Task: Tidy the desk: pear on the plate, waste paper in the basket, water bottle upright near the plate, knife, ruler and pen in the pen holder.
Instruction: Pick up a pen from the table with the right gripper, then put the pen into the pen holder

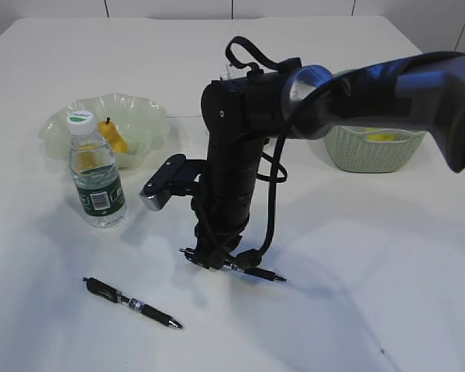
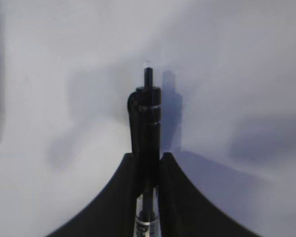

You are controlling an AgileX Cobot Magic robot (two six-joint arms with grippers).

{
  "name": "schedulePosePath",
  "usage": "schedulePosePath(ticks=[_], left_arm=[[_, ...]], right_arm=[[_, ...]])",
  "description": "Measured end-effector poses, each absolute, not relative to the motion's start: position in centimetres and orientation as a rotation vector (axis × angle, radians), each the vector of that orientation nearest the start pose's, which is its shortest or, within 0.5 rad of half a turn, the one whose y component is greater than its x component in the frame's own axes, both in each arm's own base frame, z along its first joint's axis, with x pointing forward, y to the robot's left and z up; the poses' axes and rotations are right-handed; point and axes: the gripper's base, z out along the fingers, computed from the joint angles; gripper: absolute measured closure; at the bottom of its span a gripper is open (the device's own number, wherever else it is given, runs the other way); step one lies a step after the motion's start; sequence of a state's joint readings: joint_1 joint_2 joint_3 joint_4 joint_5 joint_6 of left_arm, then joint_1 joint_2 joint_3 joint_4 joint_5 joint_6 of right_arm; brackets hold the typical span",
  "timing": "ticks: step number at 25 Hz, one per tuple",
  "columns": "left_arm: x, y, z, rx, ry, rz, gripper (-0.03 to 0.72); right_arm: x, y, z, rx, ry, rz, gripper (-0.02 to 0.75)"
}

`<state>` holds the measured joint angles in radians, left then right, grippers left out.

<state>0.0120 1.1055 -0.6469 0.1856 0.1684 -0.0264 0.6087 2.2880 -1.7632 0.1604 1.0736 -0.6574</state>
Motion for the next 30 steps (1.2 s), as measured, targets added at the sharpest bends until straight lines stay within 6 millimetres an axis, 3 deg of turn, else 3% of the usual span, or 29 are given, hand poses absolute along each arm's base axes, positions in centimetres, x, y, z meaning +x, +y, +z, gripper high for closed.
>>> schedulePosePath(ticks=[18,25,30], left_arm=[[22.7,0.6,27.6,0.134,2.106,0.134,0.286],[22.7,0.6,27.6,0.134,2.106,0.134,0.286],[23.0,0.6,27.2,0.135,2.123,0.133,0.286]], right_arm=[[38.2,27.5,17.5,-1.678,2.502,0.154,0.668],[39.1,26.5,18.2,-1.582,2.539,0.163,0.667],[39.5,26.0,20.6,-1.484,2.488,0.190,0.667]])
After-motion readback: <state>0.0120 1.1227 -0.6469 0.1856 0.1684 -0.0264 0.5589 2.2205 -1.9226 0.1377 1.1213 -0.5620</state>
